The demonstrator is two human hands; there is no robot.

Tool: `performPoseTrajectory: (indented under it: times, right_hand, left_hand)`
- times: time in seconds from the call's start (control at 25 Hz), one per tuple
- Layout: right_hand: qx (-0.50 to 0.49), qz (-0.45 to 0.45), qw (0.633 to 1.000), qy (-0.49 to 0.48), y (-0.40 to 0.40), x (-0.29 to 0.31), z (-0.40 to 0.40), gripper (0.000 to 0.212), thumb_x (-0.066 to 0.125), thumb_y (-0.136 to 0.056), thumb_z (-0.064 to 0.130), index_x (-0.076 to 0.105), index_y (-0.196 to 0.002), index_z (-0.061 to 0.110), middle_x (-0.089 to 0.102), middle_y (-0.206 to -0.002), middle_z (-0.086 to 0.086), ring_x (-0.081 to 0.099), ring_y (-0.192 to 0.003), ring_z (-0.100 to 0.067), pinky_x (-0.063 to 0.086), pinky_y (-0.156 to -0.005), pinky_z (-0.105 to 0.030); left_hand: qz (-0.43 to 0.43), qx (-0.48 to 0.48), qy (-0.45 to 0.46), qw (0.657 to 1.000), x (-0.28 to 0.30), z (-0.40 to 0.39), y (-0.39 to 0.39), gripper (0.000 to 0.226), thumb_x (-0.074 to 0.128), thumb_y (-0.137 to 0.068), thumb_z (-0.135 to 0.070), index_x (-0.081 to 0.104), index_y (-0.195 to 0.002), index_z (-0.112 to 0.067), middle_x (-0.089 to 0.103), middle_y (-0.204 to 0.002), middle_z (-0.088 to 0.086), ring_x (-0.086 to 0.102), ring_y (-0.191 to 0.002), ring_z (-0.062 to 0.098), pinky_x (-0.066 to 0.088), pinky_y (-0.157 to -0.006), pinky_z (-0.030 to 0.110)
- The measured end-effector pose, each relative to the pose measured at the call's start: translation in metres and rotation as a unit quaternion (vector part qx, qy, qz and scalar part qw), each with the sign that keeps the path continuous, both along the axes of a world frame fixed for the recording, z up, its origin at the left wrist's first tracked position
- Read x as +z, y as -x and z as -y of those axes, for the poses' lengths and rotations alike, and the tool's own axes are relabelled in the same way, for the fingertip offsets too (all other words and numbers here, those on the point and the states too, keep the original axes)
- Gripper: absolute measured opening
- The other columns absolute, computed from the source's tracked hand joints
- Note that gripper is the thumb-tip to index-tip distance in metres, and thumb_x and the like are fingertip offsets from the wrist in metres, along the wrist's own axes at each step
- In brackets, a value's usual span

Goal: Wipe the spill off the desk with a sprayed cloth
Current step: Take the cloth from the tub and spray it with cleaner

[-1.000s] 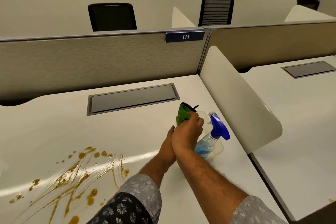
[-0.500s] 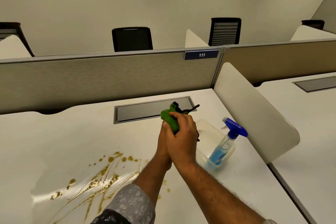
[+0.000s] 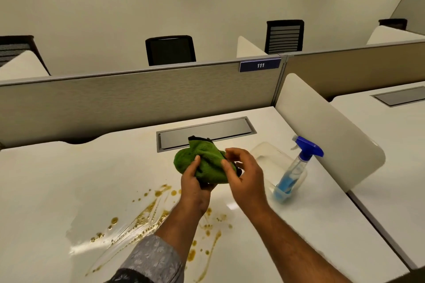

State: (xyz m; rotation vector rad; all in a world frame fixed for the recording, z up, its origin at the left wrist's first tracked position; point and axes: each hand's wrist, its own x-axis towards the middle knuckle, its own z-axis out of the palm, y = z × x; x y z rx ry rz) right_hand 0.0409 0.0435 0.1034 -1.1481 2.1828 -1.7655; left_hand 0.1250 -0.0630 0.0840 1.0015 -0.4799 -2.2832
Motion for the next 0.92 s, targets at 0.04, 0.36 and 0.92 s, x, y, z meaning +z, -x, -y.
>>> performPoseTrajectory:
  times: [0.04,0.36,0.92]
  right_hand:
    - [-0.03,0.008,1.0,0.001,0.007,-0.004,-0.01,0.017,0.069,-0.099,0.023,0.067,-0.115,0.029,0.071,-0.106,0.017,0.068,-0.104,-0.005,0.062,-0.089,-0.035]
    - [-0.22,0.138,0.966,0.006,0.073,-0.03,-0.093,0.009,0.071,-0.098,0.027,0.065,-0.105,0.025,0.069,-0.098,0.007,0.066,-0.093,-0.01,0.064,-0.09,-0.045]
    - [0.016,0.26,0.959,-0.109,0.213,-0.041,-0.095,0.072,0.086,-0.085,0.025,0.047,-0.146,0.021,0.056,-0.142,-0.007,0.059,-0.118,-0.025,0.054,-0.096,-0.04]
  left_hand:
    - [0.016,0.005,0.016,1.0,-0.002,-0.004,-0.002,0.036,0.059,-0.101,-0.041,0.068,-0.121,-0.012,0.068,-0.133,0.015,0.064,-0.124,0.035,0.044,-0.118,0.06]
    - [0.021,0.023,0.053,0.998,0.007,-0.04,0.008,0.038,0.063,-0.101,-0.046,0.068,-0.126,-0.018,0.081,-0.112,0.01,0.072,-0.115,0.032,0.058,-0.093,0.051]
    - [0.06,0.03,0.071,0.995,0.004,-0.122,0.05,0.053,0.059,-0.099,-0.055,0.064,-0.134,-0.016,0.072,-0.133,0.017,0.064,-0.127,0.041,0.043,-0.113,0.069]
